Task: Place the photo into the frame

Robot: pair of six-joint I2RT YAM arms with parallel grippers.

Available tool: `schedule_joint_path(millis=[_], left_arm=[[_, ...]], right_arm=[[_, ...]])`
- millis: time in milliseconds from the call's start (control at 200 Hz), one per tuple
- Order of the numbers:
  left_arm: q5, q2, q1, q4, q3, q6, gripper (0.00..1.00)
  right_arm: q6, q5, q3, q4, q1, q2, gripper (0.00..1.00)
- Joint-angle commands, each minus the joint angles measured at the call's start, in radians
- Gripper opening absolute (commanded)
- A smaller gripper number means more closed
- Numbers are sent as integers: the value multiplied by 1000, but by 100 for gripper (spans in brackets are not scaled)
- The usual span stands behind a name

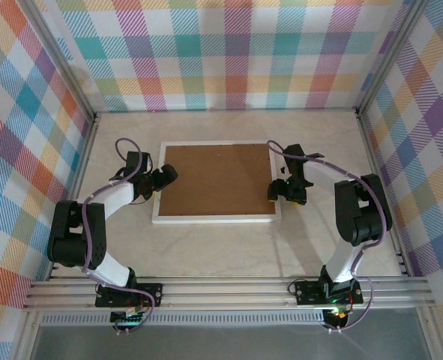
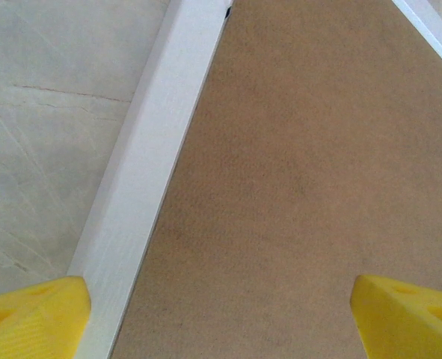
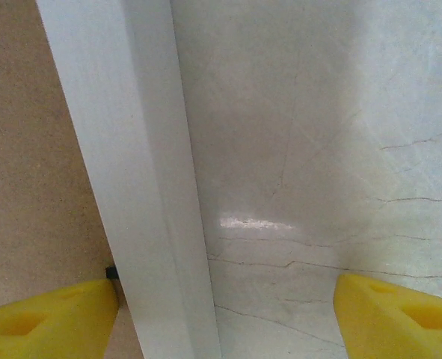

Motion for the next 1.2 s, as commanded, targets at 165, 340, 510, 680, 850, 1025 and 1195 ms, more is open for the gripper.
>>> schedule_joint_path(millis=[165,340,510,680,850,1025,1195], left_arm=[[-84,-65,37,-95,11,1,92],[-65,-81,62,-80,7,-34,93],[-52,-105,92,-88,-11,-47,93],[-49,-126,144,-101,-35,-51,94],[-17,-112,195,-83,-46,-84,94],[-10,-102,203,-74,-37,-93,94],[-27,-98,203,-89,-28,-71,94]], right_arm=[[-45,44,164,-54,-11,-43,79],[-77,49,313,-50,-34,66,77],[-108,25,432,-41,-41,183,64],[-125,14,482,-52,-42,273,51],[-132,-8,477,-34,-41,317,45],[-131,-55,451,-18,-42,330,44],[-140,-36,407,-19,-42,333,33]])
